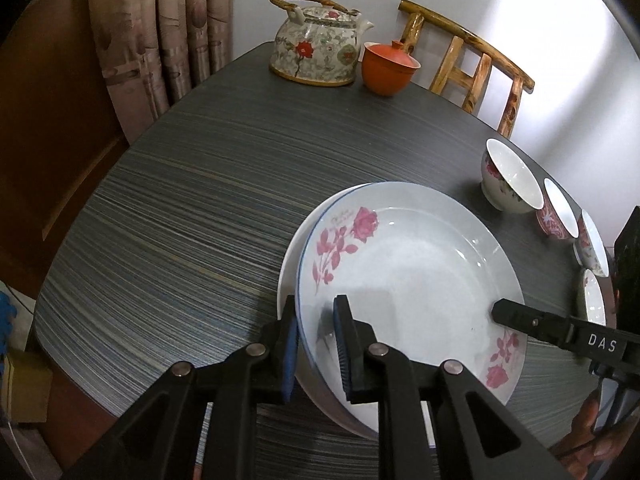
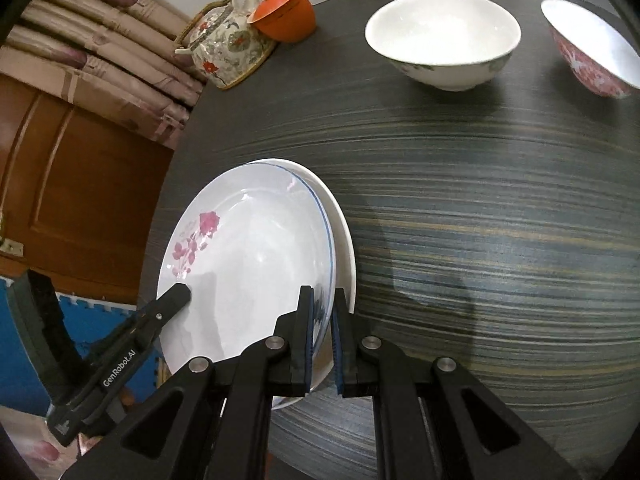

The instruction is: Organize plates and bowls

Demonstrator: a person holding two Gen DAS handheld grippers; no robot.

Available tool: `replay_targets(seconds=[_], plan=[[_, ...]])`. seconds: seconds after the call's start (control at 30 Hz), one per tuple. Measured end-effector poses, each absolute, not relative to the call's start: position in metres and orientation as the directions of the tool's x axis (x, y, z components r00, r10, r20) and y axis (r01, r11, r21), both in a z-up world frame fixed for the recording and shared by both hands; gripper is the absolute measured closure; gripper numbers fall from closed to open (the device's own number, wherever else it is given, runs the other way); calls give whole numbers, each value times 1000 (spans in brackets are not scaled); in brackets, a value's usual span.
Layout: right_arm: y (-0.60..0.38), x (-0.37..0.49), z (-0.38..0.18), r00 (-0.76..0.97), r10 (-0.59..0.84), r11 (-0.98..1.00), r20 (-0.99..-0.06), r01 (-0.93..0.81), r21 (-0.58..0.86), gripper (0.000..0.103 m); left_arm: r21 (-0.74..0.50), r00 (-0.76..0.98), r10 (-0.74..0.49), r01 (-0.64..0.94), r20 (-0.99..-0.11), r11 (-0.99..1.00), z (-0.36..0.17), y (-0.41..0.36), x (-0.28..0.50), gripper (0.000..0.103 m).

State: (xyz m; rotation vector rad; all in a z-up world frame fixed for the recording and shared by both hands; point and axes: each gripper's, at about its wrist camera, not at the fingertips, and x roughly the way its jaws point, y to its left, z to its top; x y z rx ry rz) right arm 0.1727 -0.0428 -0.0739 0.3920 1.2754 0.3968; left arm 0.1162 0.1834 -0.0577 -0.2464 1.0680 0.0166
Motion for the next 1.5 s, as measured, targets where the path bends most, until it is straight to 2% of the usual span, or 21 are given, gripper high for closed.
replay_targets(seconds=[0.17, 0.23, 0.27, 0.3, 0.87, 1.2, 1.3, 1.5], plan=[[-44, 174, -74, 244, 494, 867, -834, -74, 492, 94, -160, 474, -82, -125, -877, 979, -54, 181, 117, 86], [-44, 174, -74, 244, 493, 868, -835, -73, 492, 94, -122, 477, -49, -123, -878, 985, -49, 180, 118, 79], [-44, 174, -74, 245, 492, 868, -835, -74, 490, 94, -94, 497, -21, -122, -868, 988, -45, 179, 117, 70], [-43, 174, -74, 246, 491, 869, -836, -75, 488, 94, -63, 523, 11, -124, -852, 990, -40, 178, 115, 68], [-36, 176, -75, 247, 465, 885, -850, -90, 457, 94, -98, 577, 12, -158, -816, 983, -25, 189, 108, 67], [-22, 168, -63, 287, 358, 932, -889, -164, 323, 93, -85, 569, 21, -160, -822, 983, -31, 189, 107, 65], [-17, 166, -60, 289, 336, 938, -896, -188, 291, 91, -87, 555, 17, -160, -832, 983, -36, 190, 109, 65], [-16, 171, -58, 235, 392, 915, -890, -199, 351, 69, -88, 555, 7, -144, -832, 986, -38, 188, 109, 65]])
